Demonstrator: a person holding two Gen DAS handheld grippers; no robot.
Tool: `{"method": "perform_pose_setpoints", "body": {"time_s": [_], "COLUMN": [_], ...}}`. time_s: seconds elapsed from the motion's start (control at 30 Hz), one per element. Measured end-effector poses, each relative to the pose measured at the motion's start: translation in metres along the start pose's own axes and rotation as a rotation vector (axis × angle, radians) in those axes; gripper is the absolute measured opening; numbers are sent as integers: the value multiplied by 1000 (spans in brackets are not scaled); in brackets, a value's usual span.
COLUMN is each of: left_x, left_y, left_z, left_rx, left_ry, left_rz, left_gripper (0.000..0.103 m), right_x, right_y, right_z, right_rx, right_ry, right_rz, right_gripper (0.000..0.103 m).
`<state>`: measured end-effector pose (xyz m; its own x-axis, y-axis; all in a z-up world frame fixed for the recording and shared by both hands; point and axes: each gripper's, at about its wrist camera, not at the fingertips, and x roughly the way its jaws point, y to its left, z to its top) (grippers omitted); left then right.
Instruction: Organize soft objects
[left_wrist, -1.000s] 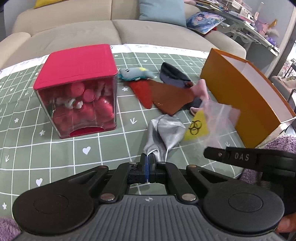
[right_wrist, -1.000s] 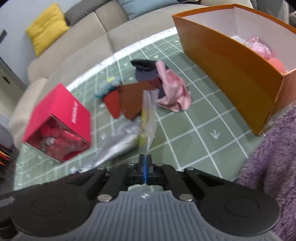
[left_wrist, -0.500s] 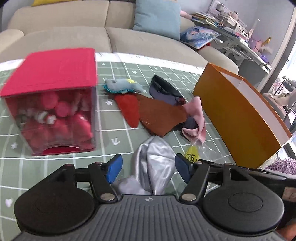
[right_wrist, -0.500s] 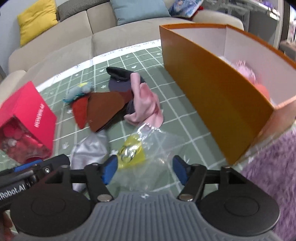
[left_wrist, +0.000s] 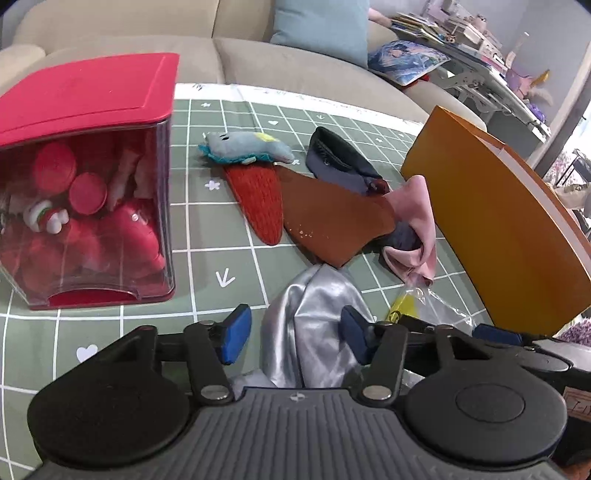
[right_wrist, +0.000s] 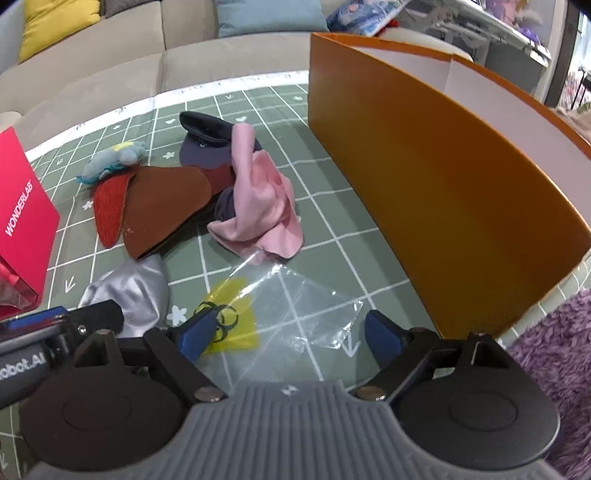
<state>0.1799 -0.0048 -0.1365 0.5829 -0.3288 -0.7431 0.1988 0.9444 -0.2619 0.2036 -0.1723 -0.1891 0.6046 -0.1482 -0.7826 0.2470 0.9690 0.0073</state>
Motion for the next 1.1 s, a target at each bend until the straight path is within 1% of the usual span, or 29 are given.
{"method": "perform_pose_setpoints", "body": {"time_s": [0.03,0.1,0.17,0.2,0.27,0.3,0.33,0.37,0.4,0.43,0.47,0.53,0.57,0.63,0.77,0.87,0.97,1.1], "left_x": [0,0,0,0,0,0,1,1,1,0,1,1,1,1,-8,-18,-30,-51], "left_y": [-1,-3,-4,-5,-7,-9,-10,-12,-12,-12,-11,-12,-12,-14,-17,-15,-14,-18], "left_z": [-2,-3,-3,-3,-4,-4,-4,-5,-5,-5,-5,-5,-5,-6,-5,-4,-2,0], "left_rx": [8,25,37,42,60,71,80,91,94,92,91,99,102,109,125,116,97,105], "left_ry": [-8,-16,-20,-22,-23,-23,-23,-21,-20,-19,-18,-10,-6,-8,-38,-55,-72,-114], "left_rz": [-3,-5,-7,-7,-5,-3,-1,-2,-2,-6,-7,-8,-11,-8,-5,10,8,10], "left_gripper": [52,50,46,45,40,38,33,30,28,22,13,3,2,2,1,1,1,1], "right_x": [0,-2,-4,-5,-7,-7,-8,-9,-10,-10,-10,-11,-12,-13,-18,-25,-35,-53], "right_y": [1,3,5,7,12,15,17,21,22,22,22,23,23,21,20,19,18,18], "right_z": [-1,-2,-3,-3,-4,-4,-5,-6,-6,-6,-6,-7,-7,-6,-5,-4,-3,-3], "right_rx": [-4,-21,-40,-52,-81,-94,-108,-133,-143,-149,-151,-161,-162,-154,-143,-148,-148,-158], "right_ry": [-7,-25,-41,-48,-59,-63,-67,-73,-75,-71,-69,-66,-62,-53,-49,-66,-83,-122], "right_rz": [1,12,22,29,40,44,49,36,38,43,48,51,56,67,90,103,121,159], "right_gripper": [83,76,61,57,41,37,30,21,15,6,4,0,0,0,0,0,0,0]}}
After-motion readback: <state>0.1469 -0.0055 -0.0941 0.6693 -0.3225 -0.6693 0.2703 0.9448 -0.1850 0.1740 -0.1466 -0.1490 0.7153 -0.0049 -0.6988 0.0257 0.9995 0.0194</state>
